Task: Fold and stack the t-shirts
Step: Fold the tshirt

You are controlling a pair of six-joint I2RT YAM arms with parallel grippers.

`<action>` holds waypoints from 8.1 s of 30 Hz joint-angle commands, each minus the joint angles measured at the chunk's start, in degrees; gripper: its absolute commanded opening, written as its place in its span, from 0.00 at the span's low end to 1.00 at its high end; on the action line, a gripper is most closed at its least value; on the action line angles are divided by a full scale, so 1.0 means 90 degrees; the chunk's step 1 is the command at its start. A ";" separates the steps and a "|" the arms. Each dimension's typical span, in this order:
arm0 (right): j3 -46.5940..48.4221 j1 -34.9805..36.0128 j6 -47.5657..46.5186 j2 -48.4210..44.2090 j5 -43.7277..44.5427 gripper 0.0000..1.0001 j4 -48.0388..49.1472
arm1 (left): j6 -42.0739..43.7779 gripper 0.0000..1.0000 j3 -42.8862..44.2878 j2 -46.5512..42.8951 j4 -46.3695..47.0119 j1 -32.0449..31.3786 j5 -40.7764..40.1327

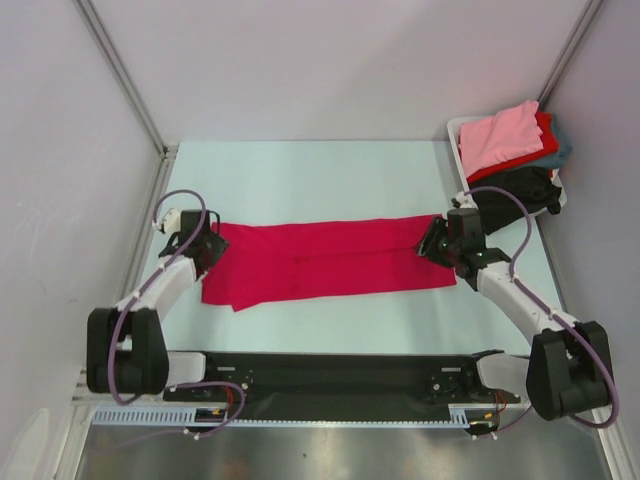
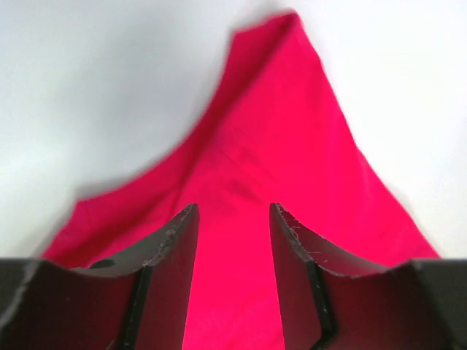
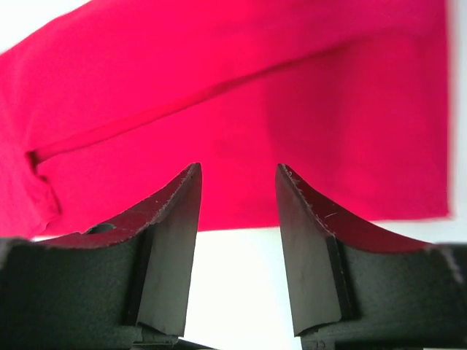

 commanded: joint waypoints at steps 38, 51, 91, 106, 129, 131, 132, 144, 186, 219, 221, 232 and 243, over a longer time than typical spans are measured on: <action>-0.1500 -0.1462 0.0680 -0.0876 0.0528 0.59 -0.0183 | 0.0062 0.01 0.3175 0.4144 0.0854 0.1284 0.1091; -0.1412 -0.1326 0.1286 0.0062 0.0625 0.26 0.0082 | -0.0094 0.00 0.4132 0.4945 0.0903 0.1284 0.1481; 0.1967 0.4624 0.1629 0.2182 -0.1004 0.65 0.0815 | -0.2351 0.00 1.0755 0.9341 0.1645 -0.1344 0.2391; 0.3624 0.1293 0.0173 0.3986 -0.1971 0.64 0.0843 | -0.2166 0.59 1.0989 0.9253 0.3090 -0.0952 0.1902; 1.0061 0.0637 0.1089 0.9505 -0.3817 0.53 0.0531 | 0.0149 0.75 0.3804 0.2975 0.3149 -0.0777 0.2633; 1.0082 0.0637 0.1246 0.9613 -0.3837 0.45 0.0657 | 0.0218 0.74 0.3091 0.2429 0.3110 -0.0777 0.2799; 1.0053 0.0608 0.1324 0.9613 -0.3856 0.42 0.0851 | 0.0179 0.74 0.2876 0.2252 0.3081 -0.0777 0.2800; 0.9342 0.0081 0.1686 0.9136 -0.2803 0.00 0.1065 | 0.0462 0.71 0.0570 0.0601 0.3090 -0.0943 0.2429; 0.8821 -0.1023 0.1569 0.9035 -0.1621 0.13 0.0483 | 0.0804 0.68 -0.1804 0.0619 0.3314 -0.2212 0.3054; -0.0112 0.1085 0.0835 0.1246 -0.0196 0.55 0.0190 | 0.1048 0.72 -0.2800 -0.0591 0.2651 -0.2339 0.3327; -0.0550 0.1310 0.1031 0.0728 -0.0126 0.55 -0.0073 | 0.1058 0.72 -0.2869 -0.0766 0.2505 -0.2349 0.3357; -0.1695 0.3184 0.2477 -0.0006 -0.0360 0.49 -0.0163 | 0.0746 0.66 -0.3357 -0.1499 0.2182 -0.2875 0.3513; -0.1978 0.3606 0.2887 -0.0748 -0.0341 0.32 -0.0778 | 0.0667 0.50 -0.3425 -0.1812 0.1772 -0.3247 0.3493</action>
